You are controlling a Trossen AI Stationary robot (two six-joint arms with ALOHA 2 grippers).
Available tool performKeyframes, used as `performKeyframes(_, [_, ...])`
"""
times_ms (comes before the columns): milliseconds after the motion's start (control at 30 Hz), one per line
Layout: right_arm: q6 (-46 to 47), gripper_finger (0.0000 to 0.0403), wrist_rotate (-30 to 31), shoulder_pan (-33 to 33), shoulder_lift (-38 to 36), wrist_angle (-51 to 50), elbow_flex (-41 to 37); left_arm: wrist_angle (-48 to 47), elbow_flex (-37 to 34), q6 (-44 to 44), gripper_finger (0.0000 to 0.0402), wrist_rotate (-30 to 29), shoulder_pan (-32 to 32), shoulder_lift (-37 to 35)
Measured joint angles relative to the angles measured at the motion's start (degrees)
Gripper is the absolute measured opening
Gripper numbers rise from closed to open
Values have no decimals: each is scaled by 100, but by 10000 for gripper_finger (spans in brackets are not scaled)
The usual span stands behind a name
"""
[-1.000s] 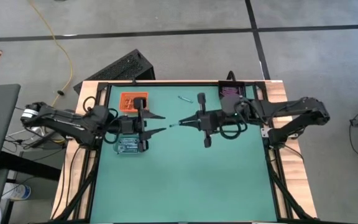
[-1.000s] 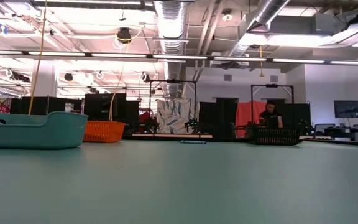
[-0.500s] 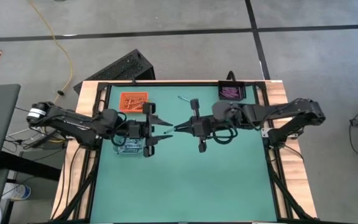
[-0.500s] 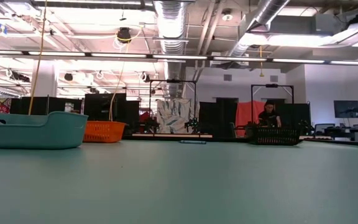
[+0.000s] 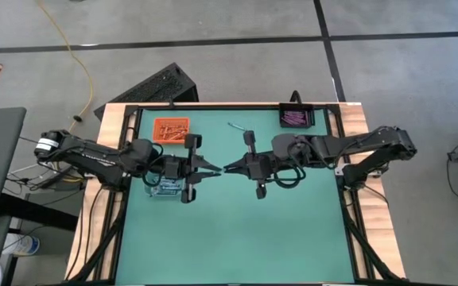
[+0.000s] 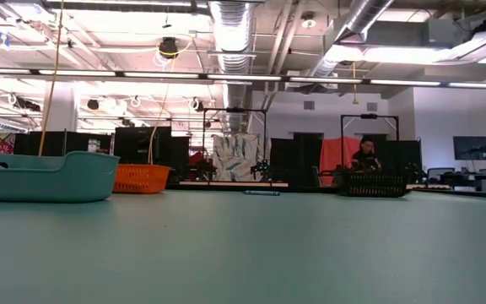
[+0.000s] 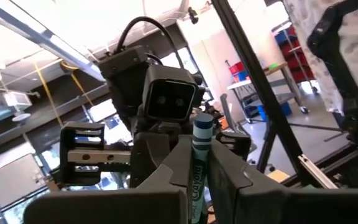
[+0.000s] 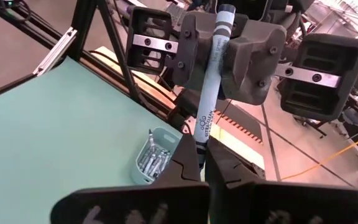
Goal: Sort crayons
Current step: Put the blue crayon into the blue bin
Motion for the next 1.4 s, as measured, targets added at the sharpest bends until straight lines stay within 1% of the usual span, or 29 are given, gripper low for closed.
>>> performKeyframes(100, [1, 7, 4, 2, 0, -79, 0, -47, 0, 1, 11, 39, 0, 0])
performKeyframes(200, [-1, 25, 153, 2, 0, -217, 0, -178, 0, -1, 8, 32, 3, 0])
performKeyframes(333, [117, 70, 565, 9, 0, -500, 0, -579, 0, -28, 5, 27, 3, -100])
performKeyframes(400, [212, 96, 851, -6, -6, -672, 0, -977, 0, -44, 5, -11, -8, -205])
performKeyframes(467, [312, 125, 1128, -14, -7, -914, 0, -1504, -2, -44, 5, -125, -18, -359])
performKeyframes(567, [526, 166, 1398, -35, -7, -1346, 0, -2482, -2, -52, 5, -596, -75, -652])
performKeyframes(633, [781, 189, 1522, -93, -9, -1673, 0, -3401, -1, -182, 5, -974, -141, -864])
performKeyframes(733, [1242, 209, 1636, -296, -7, -2327, 0, -4844, -1, -679, 5, -1613, -225, -1136])
performKeyframes(800, [1557, 212, 1651, -473, 2, -2666, -37, -5845, -2, -1154, 5, -2034, -292, -1272])
performKeyframes(867, [1777, 212, 1636, -670, 2, -2833, -195, -6802, -2, -1739, 5, -2292, -353, -1322])
performKeyframes(933, [1909, 209, 1573, -876, 13, -2862, -419, -7613, -2, -2359, 5, -2368, -412, -1325])
performKeyframes(1000, [1965, 205, 1558, -1089, 16, -2767, -658, -8234, -2, -2976, 5, -2396, -472, -1310])
performKeyframes(1067, [1961, 200, 1465, -1302, 15, -2525, -924, -8694, -2, -3580, 5, -2375, -544, -1219])
performKeyframes(1200, [1942, 191, 1023, -1708, 15, -1974, -1376, -9401, -4, -4526, 5, -2309, -700, -1008])
performKeyframes(1267, [1921, 188, 872, -1907, 15, -1666, -1556, -9701, -4, -4813, 5, -2237, -756, -847])
performKeyframes(1400, [1841, 182, 665, -2298, 20, -1300, -1771, -9940, -4, -5127, 5, -2215, -802, -485])
